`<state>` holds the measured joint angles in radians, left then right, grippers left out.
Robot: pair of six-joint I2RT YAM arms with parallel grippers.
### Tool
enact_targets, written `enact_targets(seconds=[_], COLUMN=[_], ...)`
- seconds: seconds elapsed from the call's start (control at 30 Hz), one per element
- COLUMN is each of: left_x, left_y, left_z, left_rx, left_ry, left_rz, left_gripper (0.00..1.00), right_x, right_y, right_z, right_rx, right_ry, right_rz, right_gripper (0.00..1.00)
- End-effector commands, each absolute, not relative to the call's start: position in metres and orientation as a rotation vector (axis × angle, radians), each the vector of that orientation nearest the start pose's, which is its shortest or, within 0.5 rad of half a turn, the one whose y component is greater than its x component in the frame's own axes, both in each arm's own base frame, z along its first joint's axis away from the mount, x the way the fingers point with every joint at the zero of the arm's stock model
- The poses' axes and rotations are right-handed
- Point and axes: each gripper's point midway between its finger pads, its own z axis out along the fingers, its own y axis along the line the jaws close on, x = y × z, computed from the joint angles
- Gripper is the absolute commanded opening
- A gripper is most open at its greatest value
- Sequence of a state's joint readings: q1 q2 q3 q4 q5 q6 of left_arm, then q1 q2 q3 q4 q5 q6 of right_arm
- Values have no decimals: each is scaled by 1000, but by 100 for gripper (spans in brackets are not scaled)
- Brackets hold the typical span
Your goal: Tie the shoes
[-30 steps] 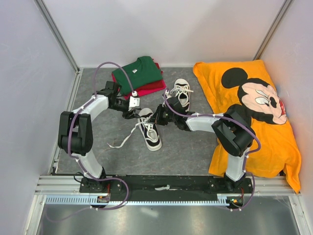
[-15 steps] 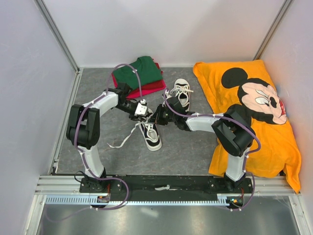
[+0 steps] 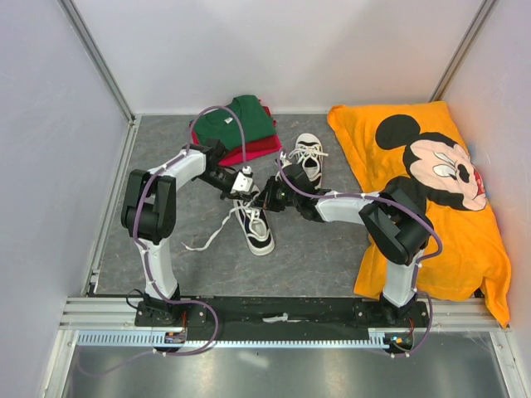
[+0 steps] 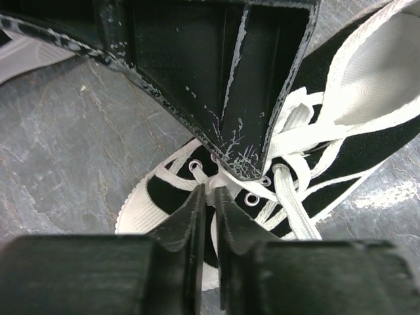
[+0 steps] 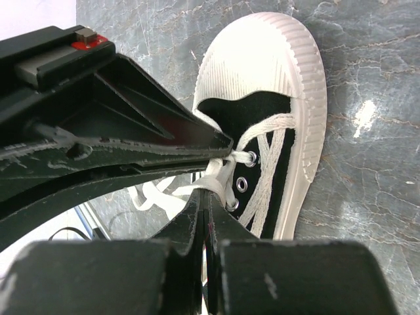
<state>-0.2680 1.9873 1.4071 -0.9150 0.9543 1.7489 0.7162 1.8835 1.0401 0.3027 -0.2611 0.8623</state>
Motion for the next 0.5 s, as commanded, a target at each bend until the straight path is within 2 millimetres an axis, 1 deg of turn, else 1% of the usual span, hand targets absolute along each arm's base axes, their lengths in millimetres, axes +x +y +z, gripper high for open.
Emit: enact_targets(seconds=[0.0,0.03,0.1,0.17,0.2,0.3,0.4,0.47], left_x=[343,342,339,336,337,340,348,349], left_y=[-219,-217,-214,-212,-210,-204,-200,-199], left_z=[69,70,74,78,80,84,90,91], left_rx=[2037,2044,2041,2036,2029,2008,1968,1958], left_ry=[1148,1148,1142,1137,1143,1163,1171,1168], left_rz=[-817,-816,-820,-818,-814,-802,-772,-756], left_gripper=[8,4,2,2,2,1,1,2], right_x=[328,327,327,327,326,325,325,326], right_y=[386,386,386,383,383,382,381,381], right_z=[88,89,92,91,91,95,97,96], right_rx=[-48,-51,-71,-71,-74,-81,-94,-104], right_ry=[2283,2283,2272,2283,2286,2279,2268,2264], right_rz=[1177,1178,1172,1162,1162,1167,1159,1155], right_gripper=[0,0,0,0,3,4,1,0])
